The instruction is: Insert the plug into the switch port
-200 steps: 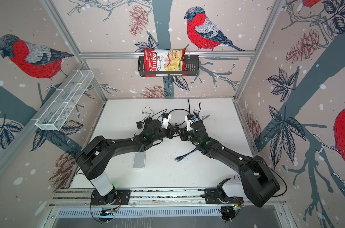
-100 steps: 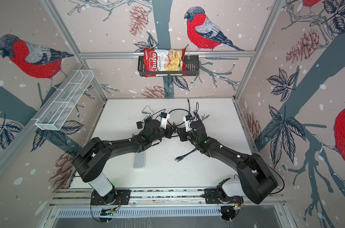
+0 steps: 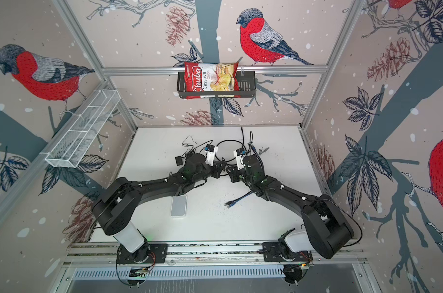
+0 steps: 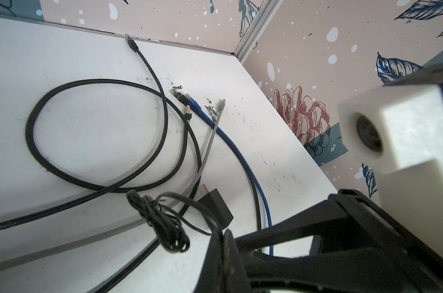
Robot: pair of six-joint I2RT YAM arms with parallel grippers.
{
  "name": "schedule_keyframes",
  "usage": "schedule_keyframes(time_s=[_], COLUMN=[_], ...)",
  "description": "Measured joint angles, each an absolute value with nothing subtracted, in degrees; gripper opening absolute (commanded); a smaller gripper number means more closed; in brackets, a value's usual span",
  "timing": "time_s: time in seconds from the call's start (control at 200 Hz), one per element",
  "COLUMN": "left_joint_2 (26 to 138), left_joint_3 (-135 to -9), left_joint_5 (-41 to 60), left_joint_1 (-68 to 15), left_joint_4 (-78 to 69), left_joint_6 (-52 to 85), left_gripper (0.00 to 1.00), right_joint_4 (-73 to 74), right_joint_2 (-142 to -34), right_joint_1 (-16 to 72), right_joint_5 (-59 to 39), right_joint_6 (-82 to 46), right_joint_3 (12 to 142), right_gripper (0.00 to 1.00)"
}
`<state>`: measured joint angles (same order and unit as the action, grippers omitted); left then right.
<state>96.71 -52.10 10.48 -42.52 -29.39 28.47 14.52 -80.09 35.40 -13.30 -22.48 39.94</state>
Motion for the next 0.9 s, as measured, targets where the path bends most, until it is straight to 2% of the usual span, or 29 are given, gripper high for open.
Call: schedule_keyframes(time_s=[0.75,0.901], left_joint_2=[96.8,97.0], left_joint_3=[-52.1,-52.1], left_joint_5=[9.6,8.8], left_joint_1=[-42.5,-42.5], left_joint_4=[-29.4,-29.7], left_joint_6=[28.4,28.4], left_gripper=[0.00,0.00], right_joint_4=[17.4,17.4], right_joint_2=[-83.5,-84.1], right_joint_1=[35.8,35.9], right_joint_5=[-15.8,-15.9], right_joint_6=[-24.0,-24.2], right_joint_3=[41.5,42.0], right_gripper=[0.21,0.17])
